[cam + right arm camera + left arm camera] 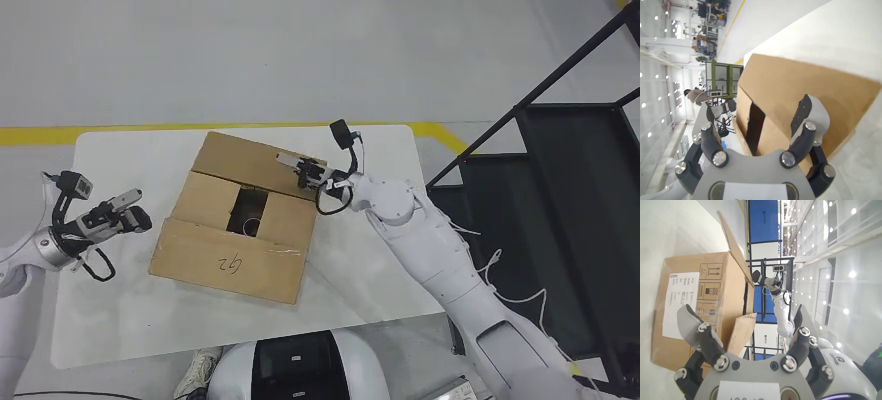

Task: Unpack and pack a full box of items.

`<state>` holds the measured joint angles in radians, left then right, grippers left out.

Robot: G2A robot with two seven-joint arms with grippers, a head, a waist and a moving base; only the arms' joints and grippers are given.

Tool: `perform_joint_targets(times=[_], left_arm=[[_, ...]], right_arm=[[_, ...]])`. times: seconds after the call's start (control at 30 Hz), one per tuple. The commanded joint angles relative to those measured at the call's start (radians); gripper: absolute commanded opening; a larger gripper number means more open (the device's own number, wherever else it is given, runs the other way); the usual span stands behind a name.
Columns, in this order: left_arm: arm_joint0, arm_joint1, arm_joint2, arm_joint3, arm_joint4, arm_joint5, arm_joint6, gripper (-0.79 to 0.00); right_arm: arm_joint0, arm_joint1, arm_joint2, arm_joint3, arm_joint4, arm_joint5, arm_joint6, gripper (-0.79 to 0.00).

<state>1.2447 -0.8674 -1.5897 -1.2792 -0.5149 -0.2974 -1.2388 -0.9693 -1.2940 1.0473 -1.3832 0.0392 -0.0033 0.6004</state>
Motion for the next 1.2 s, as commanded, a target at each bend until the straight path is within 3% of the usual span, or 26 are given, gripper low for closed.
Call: perform_joint_targets(times=[0.0,0.1,0.17,0.33,0.57,0.73,0.87,1.17], left_arm=[[0.024,0.007,-0.033,-0.006,-0.045,-0.028,-0.097,0.0],[0.05,0.014,-0.063,-0.016,-0.136,-0.033,-0.251,0.0],[0.073,0.024,-0.083,-0.059,-0.148,0.013,-0.297,0.0],[0.196,0.067,-0.046,-0.217,-0.096,0.013,-0.297,0.0],[0.26,0.157,0.042,-0.288,-0.047,0.013,-0.297,0.0],[0.215,0.195,0.134,-0.233,-0.016,0.013,-0.297,0.0],[0.144,0.209,0.198,-0.157,-0.034,0.013,-0.297,0.0],[-0.023,0.184,0.36,-0.063,-0.081,0.013,-0.297,0.0]], right_arm=[[-0.031,0.01,0.029,-0.049,0.03,-0.058,0.084,0.0],[-0.072,0.023,0.056,-0.106,0.067,-0.113,0.192,0.0],[-0.093,0.03,0.067,-0.132,0.079,-0.137,0.245,0.0],[-0.122,0.038,0.072,-0.166,0.1,-0.162,0.317,0.0],[-0.128,0.041,0.063,-0.171,0.112,-0.153,0.324,0.0],[-0.115,0.039,0.048,-0.154,0.118,-0.132,0.317,0.0],[-0.111,0.04,0.043,-0.145,0.126,-0.129,0.319,0.0],[-0.112,0.045,0.057,-0.127,0.141,-0.13,0.304,0.0]])
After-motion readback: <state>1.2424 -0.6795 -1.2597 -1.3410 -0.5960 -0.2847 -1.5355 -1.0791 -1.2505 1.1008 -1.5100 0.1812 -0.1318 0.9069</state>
